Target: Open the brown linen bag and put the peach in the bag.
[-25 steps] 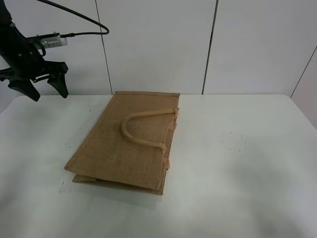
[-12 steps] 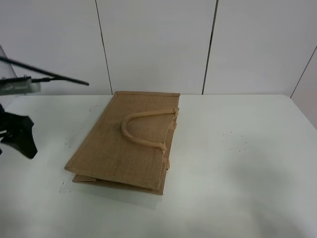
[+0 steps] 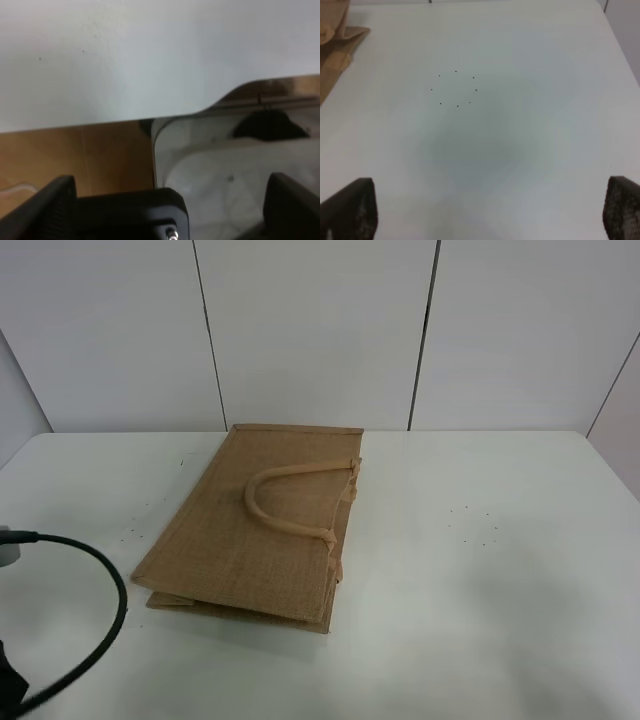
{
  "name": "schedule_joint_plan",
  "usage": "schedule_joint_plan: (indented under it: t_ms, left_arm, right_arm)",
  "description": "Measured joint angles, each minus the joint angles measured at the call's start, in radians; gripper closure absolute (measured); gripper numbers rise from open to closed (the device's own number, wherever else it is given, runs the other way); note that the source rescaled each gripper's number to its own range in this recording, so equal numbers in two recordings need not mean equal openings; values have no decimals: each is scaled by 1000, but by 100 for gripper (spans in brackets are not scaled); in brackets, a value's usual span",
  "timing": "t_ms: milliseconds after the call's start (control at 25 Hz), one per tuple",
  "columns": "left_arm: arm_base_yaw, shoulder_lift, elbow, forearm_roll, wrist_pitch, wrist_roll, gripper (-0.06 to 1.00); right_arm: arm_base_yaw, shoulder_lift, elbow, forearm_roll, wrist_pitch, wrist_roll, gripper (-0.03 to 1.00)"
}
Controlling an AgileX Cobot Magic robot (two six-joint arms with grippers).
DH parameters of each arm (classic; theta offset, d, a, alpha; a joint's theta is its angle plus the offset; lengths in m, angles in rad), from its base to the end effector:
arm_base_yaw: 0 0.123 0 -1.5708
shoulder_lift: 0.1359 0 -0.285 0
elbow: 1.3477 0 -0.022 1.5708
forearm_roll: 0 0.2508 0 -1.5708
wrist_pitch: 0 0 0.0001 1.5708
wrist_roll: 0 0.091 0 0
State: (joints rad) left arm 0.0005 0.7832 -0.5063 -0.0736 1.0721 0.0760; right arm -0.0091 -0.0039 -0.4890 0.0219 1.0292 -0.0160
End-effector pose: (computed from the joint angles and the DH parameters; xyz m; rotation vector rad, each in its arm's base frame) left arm 0.1052 -0.0058 0.2374 0.0712 2.8283 -0.0823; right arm -0.0029 0.0017 0.2768 -0.0075 2.0197 0.0102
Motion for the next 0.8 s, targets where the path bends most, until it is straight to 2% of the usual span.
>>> schedule_joint_plan:
  t_ms: [800]
  left_arm:
    - [0, -748, 9, 0, -18, -1, -4]
  right_arm:
    - [0, 0, 0, 0, 0, 1, -3]
